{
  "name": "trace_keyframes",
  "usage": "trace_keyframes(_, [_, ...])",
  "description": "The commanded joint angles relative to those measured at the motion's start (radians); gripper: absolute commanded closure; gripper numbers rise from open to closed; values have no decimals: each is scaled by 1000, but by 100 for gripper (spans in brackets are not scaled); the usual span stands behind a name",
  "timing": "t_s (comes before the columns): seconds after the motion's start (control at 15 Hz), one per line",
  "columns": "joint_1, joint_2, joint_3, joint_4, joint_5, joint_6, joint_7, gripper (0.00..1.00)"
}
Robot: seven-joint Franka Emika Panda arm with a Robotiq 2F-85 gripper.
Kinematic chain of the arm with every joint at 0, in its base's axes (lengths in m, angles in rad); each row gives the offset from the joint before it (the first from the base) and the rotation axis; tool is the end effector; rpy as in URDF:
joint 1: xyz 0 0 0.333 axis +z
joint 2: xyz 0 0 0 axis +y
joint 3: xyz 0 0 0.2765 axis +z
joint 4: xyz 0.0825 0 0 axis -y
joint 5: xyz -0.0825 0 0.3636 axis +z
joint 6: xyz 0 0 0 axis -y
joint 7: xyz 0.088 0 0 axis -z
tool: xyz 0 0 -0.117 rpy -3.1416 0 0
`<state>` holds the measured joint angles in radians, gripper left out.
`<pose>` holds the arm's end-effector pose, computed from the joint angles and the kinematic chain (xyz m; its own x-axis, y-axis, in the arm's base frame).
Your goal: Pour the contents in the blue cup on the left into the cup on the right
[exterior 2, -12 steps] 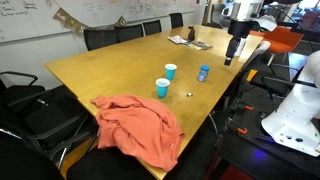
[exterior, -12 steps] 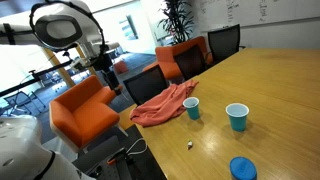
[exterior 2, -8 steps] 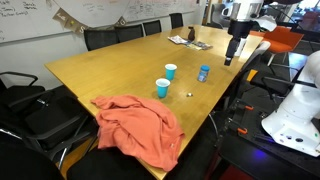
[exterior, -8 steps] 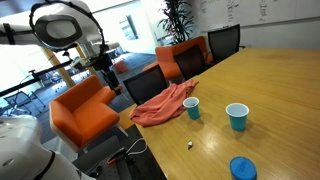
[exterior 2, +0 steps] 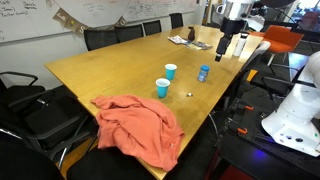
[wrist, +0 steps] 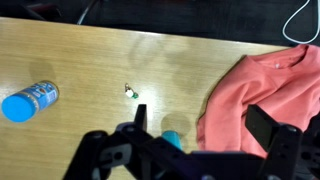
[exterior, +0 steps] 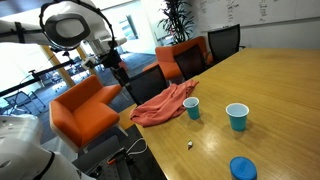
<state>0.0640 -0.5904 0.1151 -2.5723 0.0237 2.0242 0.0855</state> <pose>0.3681 0.0668 0.4244 0.9969 0.0663 0.0432 0.0646 -0.9972 0.0387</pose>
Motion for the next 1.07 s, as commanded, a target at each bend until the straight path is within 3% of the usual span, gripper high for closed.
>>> trace_keyframes(0.0, [-55, 224, -6, 110, -69, 129, 32, 0])
trace_keyframes(0.4, [-99, 546, -20, 284, -180, 324, 122, 0])
trace_keyframes(0.6, [-79, 679, -46, 373, -144, 373, 116, 0])
trace_keyframes(0.67, [-72, 701, -50, 396, -135, 349, 102, 0])
trace_keyframes(0.73, [-69, 638, -57, 329, -148, 363, 94, 0])
trace_keyframes(1.0, [-63, 708, -62, 385, -144, 363, 92, 0])
